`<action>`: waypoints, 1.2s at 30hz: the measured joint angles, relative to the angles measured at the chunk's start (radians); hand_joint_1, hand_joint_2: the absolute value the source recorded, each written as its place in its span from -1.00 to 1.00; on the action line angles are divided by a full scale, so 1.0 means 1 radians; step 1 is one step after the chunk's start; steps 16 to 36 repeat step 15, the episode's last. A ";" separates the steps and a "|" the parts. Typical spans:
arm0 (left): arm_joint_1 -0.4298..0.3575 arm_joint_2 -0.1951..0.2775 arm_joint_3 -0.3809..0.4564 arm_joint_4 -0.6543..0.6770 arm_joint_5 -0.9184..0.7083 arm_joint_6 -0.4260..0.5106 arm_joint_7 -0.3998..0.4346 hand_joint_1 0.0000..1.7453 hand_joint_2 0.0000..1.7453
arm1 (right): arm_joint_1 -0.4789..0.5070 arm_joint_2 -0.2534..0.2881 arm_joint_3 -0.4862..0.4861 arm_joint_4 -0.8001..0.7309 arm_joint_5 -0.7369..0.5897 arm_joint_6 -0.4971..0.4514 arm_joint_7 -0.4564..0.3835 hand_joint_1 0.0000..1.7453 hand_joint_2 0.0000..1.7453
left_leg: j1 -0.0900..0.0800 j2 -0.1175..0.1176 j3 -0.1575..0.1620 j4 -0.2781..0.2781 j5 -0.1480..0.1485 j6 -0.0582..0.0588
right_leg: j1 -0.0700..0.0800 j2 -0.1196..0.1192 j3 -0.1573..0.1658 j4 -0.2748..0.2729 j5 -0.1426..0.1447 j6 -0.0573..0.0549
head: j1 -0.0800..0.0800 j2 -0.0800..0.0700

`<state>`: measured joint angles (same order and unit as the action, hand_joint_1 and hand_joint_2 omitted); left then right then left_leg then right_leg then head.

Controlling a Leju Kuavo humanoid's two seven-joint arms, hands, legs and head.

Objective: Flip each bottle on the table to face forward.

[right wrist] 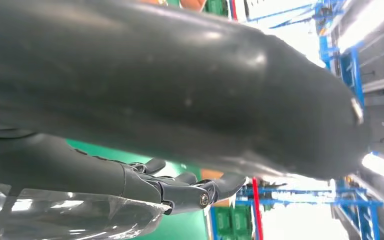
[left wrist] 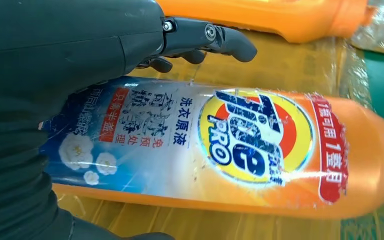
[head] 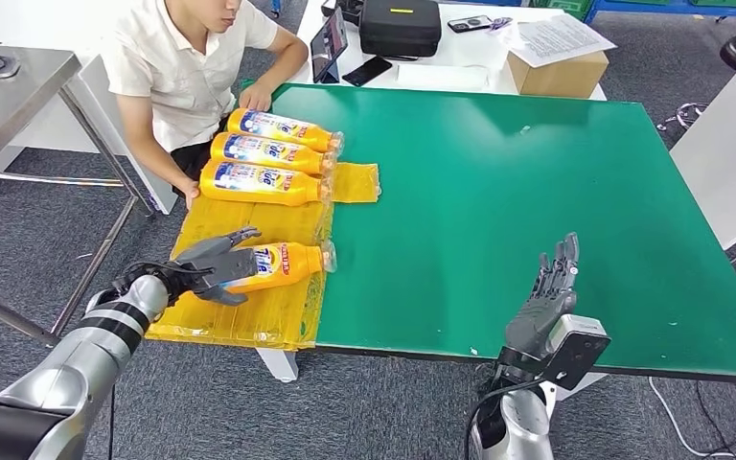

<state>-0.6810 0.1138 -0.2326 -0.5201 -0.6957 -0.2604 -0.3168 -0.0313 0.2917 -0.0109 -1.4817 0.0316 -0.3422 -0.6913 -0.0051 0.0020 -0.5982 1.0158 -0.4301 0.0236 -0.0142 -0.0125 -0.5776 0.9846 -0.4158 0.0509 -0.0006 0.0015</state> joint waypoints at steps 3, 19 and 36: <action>0.015 0.020 -0.024 -0.031 0.011 -0.019 -0.021 -1.00 1.00 | -0.003 -0.004 0.004 0.008 -0.010 -0.020 -0.004 -1.00 -1.00 | 0.000 0.000 0.000 0.000 0.000 0.000 | 0.000 0.000 0.000 0.000 0.000 0.000 | 0.000 0.000; 0.290 -0.106 -0.026 -0.459 0.236 0.666 -0.152 -1.00 1.00 | 0.010 -0.014 0.020 0.021 -0.005 -0.115 -0.007 -1.00 -1.00 | -0.001 -0.003 -0.009 0.001 0.001 0.001 | -0.001 -0.003 -0.008 -0.001 0.000 0.001 | 0.000 0.000; 0.290 -0.106 -0.026 -0.459 0.236 0.666 -0.152 -1.00 1.00 | 0.010 -0.014 0.020 0.021 -0.005 -0.115 -0.007 -1.00 -1.00 | -0.001 -0.003 -0.009 0.001 0.001 0.001 | -0.001 -0.003 -0.008 -0.001 0.000 0.001 | 0.000 0.000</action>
